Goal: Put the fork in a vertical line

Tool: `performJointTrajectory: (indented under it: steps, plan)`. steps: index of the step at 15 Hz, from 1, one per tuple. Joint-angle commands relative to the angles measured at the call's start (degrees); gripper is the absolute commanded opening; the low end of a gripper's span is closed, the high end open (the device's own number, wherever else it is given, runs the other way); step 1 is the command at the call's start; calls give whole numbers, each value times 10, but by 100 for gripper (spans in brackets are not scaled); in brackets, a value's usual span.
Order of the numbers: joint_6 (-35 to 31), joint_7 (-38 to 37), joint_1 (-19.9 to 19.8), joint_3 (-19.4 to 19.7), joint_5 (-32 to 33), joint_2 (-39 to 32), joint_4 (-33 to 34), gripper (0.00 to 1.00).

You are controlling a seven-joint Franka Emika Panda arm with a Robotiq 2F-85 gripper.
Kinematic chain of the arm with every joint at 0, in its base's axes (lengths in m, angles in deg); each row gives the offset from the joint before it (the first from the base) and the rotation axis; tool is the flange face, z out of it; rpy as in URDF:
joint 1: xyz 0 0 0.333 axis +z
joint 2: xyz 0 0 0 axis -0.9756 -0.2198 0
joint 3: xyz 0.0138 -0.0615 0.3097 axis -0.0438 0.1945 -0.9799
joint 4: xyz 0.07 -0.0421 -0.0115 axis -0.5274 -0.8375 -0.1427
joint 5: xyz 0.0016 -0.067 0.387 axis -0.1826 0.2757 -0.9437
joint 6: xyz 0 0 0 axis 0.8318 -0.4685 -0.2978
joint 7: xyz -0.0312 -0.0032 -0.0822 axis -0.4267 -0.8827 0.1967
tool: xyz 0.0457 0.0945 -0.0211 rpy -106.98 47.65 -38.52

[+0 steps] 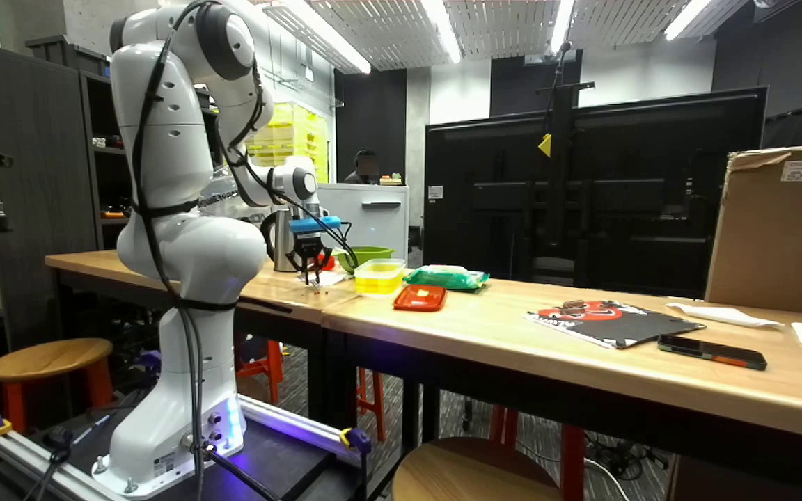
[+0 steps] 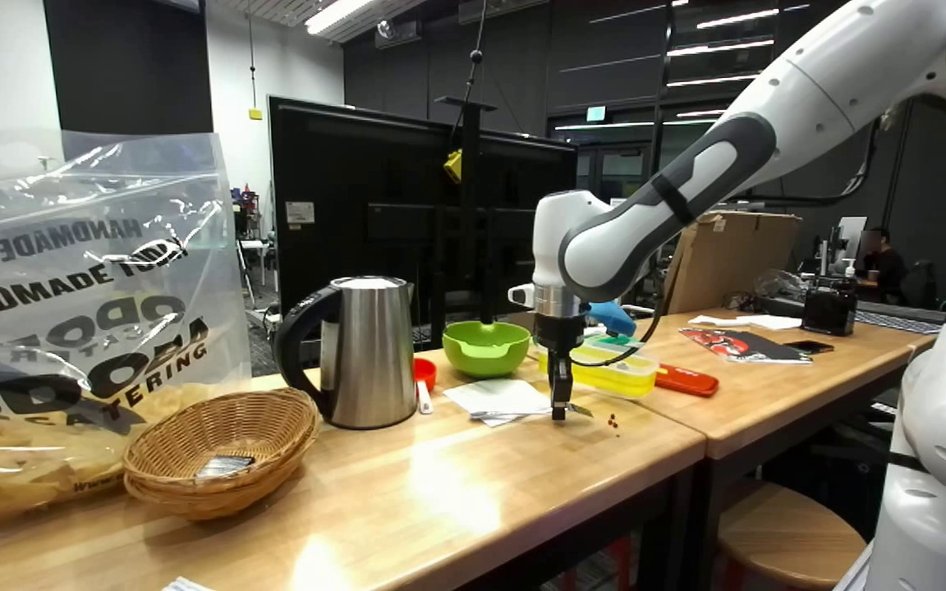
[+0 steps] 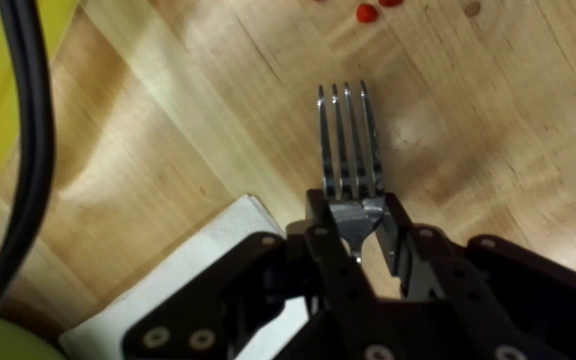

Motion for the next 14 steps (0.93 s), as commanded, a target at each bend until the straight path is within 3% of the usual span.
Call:
performJointTrajectory:
  steps: [1, 7, 14]
  plan:
    - [-12, -115, -9, -8, 17, -4, 10, 7]
    - [-11, -285, -23, -11, 18, -32, 31, 7]
    - [-3, -394, -42, -6, 17, -31, 34, 7]
